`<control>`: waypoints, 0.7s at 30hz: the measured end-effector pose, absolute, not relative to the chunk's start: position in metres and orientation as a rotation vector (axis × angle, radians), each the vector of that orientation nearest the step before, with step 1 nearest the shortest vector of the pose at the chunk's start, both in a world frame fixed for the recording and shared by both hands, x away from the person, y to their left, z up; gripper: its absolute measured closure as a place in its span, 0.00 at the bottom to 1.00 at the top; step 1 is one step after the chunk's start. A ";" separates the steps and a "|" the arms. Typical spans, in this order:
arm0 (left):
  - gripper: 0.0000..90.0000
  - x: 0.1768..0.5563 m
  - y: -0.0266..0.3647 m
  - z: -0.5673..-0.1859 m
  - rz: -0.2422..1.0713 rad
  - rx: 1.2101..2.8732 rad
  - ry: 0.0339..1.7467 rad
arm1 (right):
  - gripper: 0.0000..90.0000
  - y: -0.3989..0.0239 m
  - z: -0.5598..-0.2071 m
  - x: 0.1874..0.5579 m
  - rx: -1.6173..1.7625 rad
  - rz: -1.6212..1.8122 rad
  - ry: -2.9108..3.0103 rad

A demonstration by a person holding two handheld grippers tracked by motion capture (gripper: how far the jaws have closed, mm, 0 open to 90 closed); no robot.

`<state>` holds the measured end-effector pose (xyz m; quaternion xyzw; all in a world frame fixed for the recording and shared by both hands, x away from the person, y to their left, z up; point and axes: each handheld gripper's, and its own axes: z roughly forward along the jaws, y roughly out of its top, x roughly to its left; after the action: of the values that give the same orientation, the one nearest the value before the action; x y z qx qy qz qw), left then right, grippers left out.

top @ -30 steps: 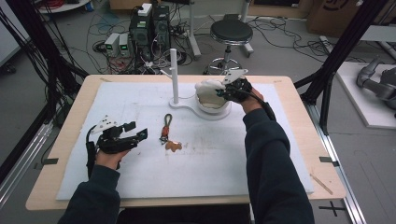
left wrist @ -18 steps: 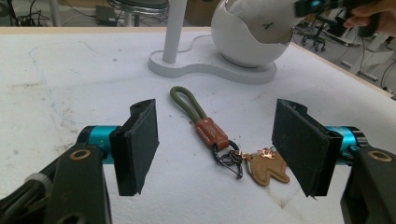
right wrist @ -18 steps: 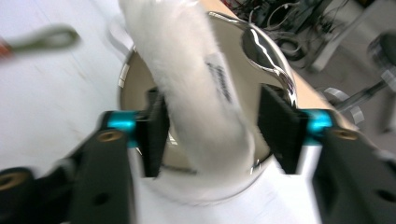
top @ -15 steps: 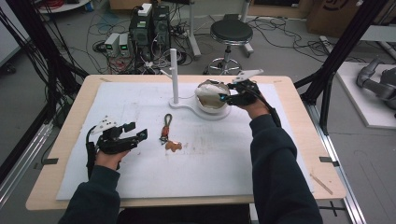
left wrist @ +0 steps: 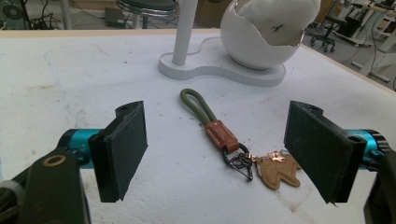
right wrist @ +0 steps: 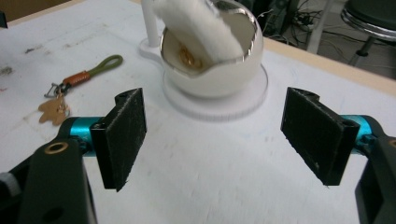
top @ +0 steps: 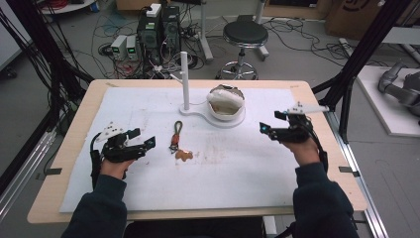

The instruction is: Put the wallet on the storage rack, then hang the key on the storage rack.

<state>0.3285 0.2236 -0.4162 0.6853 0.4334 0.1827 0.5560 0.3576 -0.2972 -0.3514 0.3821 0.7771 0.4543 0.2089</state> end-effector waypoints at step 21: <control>0.24 0.327 0.215 -0.419 0.428 1.652 1.027 | 0.25 -0.311 -0.390 0.325 1.101 1.240 2.079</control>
<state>0.3273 0.2150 -0.4186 0.6961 0.4326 0.1804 0.5438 0.3250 -0.3110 -0.3899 0.4020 0.7592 0.4527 0.2389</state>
